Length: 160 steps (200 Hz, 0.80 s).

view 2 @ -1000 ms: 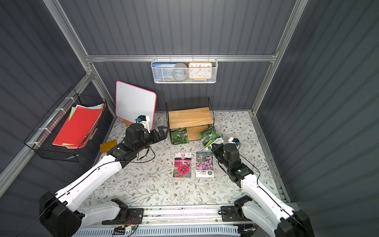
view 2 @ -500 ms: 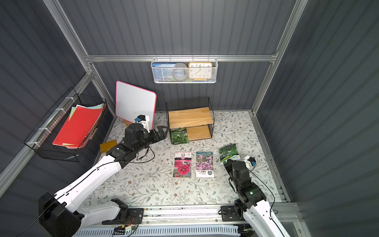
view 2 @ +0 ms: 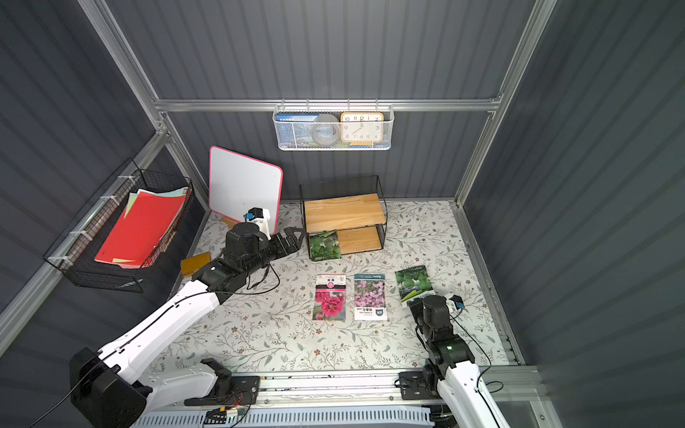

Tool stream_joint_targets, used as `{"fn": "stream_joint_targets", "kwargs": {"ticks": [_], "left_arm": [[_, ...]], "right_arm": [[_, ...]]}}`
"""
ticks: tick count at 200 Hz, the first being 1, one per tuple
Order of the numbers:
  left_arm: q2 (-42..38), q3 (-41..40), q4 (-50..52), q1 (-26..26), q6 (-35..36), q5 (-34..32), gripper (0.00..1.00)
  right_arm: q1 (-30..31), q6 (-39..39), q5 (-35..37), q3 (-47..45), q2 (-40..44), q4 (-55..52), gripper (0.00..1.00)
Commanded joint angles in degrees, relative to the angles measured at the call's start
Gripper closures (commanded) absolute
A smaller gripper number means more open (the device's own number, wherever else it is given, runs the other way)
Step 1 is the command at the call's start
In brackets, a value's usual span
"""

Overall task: Take the seed bag off the shelf
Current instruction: Place the seed packet at the center of the board.

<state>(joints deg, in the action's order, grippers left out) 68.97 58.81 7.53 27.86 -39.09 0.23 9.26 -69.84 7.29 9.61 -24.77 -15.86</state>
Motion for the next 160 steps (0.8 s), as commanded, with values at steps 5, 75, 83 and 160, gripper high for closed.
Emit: {"fn": "stream_joint_targets", "kwargs": {"ticks": [5, 75, 83, 160], "left_arm": [[-0.5, 0.8, -0.1, 0.0, 1.3, 0.9, 0.0], [0.6, 0.6, -0.4, 0.0, 1.6, 1.1, 0.0], [0.6, 0.7, -0.3, 0.0, 1.6, 1.1, 0.0], [1.0, 0.7, -0.2, 0.0, 1.7, 1.4, 0.0]], "right_arm": [[-0.2, -1.8, -0.9, -1.6, 2.0, -2.2, 1.0], [-0.3, -5.2, -0.8, -4.6, 2.2, -5.6, 1.0], [-0.3, -5.3, -0.6, -4.5, 1.3, -5.8, 1.0], [-0.2, -3.2, -1.9, -0.6, -16.4, 0.1, 1.0]]}}
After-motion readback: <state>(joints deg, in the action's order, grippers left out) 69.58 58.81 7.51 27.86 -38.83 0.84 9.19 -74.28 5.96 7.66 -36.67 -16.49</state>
